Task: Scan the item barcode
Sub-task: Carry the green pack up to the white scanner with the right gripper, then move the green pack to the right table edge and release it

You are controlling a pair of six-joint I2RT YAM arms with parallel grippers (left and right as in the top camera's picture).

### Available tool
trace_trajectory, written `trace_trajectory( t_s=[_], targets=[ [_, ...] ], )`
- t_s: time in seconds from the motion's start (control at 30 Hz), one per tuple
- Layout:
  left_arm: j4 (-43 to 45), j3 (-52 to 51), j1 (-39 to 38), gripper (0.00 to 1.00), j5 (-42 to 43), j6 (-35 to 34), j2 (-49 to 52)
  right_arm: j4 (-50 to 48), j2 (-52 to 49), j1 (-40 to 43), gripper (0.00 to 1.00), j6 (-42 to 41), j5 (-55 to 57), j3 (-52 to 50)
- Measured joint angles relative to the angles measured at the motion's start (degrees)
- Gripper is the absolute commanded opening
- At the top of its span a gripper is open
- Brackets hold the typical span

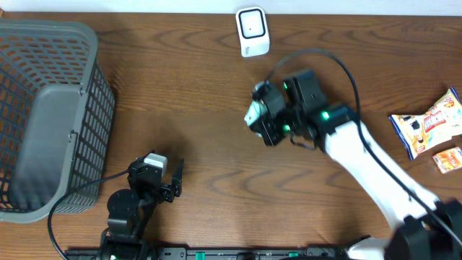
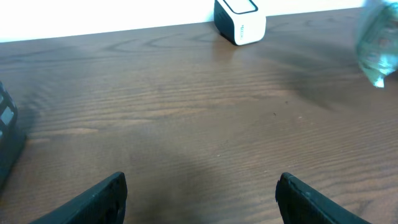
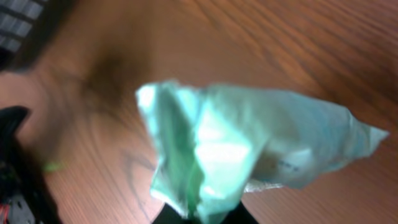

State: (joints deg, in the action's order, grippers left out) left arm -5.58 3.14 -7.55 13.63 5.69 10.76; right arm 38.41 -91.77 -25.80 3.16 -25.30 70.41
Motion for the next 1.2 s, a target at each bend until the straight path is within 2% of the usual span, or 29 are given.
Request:
trace_trajectory(
  t_s=[0.17, 0.23, 0.37, 0.5, 0.7, 0.9, 1.2],
  targets=[
    [-0.02, 0.0, 0.0, 0.77, 0.0, 0.0, 0.02, 13.16, -17.31, 0.9, 0.01, 2.25, 5.31, 23.54],
    [-0.02, 0.0, 0.0, 0.77, 0.02, 0.0, 0.02, 17.07, -25.83, 1.55, 0.01, 3.74, 9.01, 36.7],
    [-0.02, 0.0, 0.0, 0.77, 0.0, 0.0, 0.0, 20.59, -37.83, 1.84, 0.01, 6.38, 15.85, 54.73],
    [-0.02, 0.0, 0.0, 0.77, 0.0, 0.0, 0.0, 19.87, -48.52, 1.84, 0.01, 8.94, 21.0, 67.14],
    [-0.02, 0.0, 0.0, 0.77, 0.0, 0.0, 0.0, 12.22, -56.72, 2.01, 0.01, 10.58, 27.08, 70.16],
    [-0.02, 0.0, 0.0, 0.77, 0.0, 0.0, 0.0, 6.84, -57.09, 2.08, 0.01, 11.65, 28.35, 70.69],
    [-0.02, 0.0, 0.0, 0.77, 0.0, 0.0, 0.0, 5.81, -57.09, 2.05, 0.01, 12.48, 25.9, 71.06]
  ],
)
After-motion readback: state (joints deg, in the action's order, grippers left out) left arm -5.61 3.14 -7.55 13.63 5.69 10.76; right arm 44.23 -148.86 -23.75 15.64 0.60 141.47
